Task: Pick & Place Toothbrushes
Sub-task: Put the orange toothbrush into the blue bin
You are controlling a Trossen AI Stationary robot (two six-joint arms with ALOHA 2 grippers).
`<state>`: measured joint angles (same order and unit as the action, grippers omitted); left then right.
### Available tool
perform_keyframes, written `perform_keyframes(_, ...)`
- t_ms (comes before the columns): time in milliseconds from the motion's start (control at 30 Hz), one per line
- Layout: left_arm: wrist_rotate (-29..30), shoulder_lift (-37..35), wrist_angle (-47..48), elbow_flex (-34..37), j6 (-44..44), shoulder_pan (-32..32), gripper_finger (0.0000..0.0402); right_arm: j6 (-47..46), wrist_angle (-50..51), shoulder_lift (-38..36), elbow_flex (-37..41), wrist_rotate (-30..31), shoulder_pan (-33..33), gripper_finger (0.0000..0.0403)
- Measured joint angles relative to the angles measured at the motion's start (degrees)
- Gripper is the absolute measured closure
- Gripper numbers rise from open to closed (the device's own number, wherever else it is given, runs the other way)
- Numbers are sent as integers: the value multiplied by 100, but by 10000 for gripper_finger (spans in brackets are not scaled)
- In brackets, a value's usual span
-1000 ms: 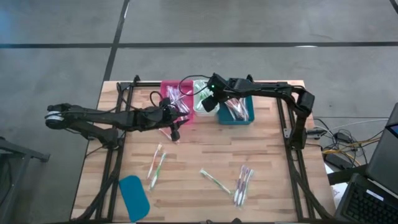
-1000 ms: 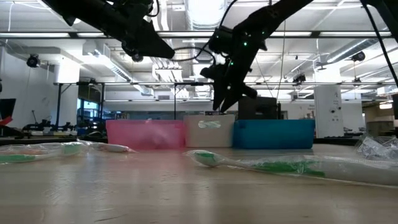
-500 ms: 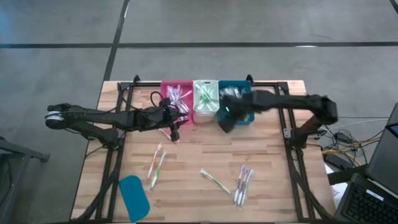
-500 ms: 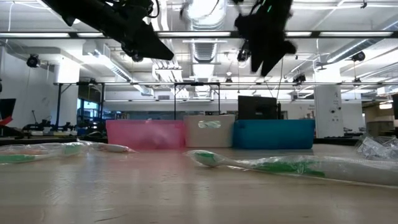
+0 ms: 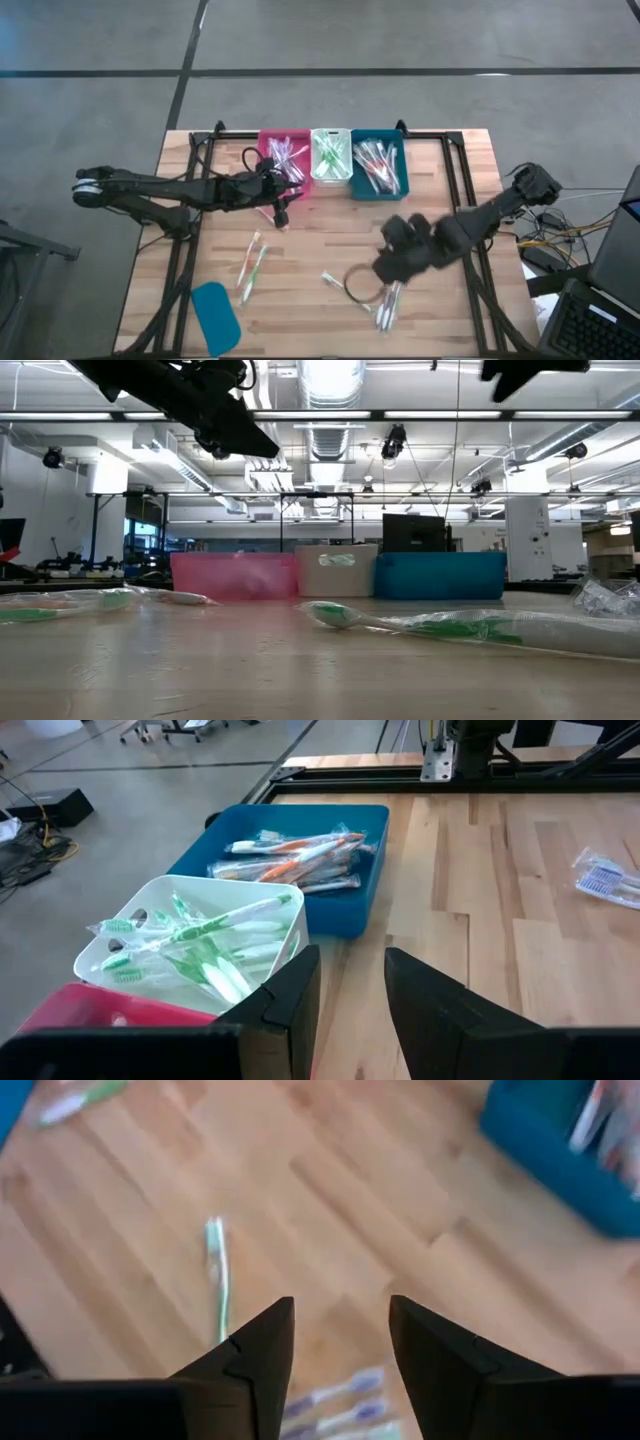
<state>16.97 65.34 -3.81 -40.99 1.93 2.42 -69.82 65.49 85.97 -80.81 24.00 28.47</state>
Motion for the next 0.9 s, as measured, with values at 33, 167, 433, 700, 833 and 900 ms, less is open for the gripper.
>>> perform_keyframes(33, 0, 0, -1, 0, 1, 0, 282, -218, 25, 56, 24, 4, 167, 246)
perform_keyframes(167, 0, 0, 41, 0, 106, 0, 282, -953, 30, 261, 102, 26, 680, 254)
perform_keyframes(433, -270, -31, 2167, -300, 1539, -70, 282, -1136, 29, 759, 146, 21, 976, 270)
perform_keyframes(700, -188, 38, 4507, -478, 1510, -69, 282, -648, 15, 873, 148, 20, 757, 283)
perform_keyframes(833, -61, 295, 4494, -433, 1839, -66, 282, -506, -7, 873, 148, 19, 679, 284)
perform_keyframes(900, -35, 507, 4343, -431, 2000, -62, 282, -469, -12, 873, 148, 20, 666, 280)
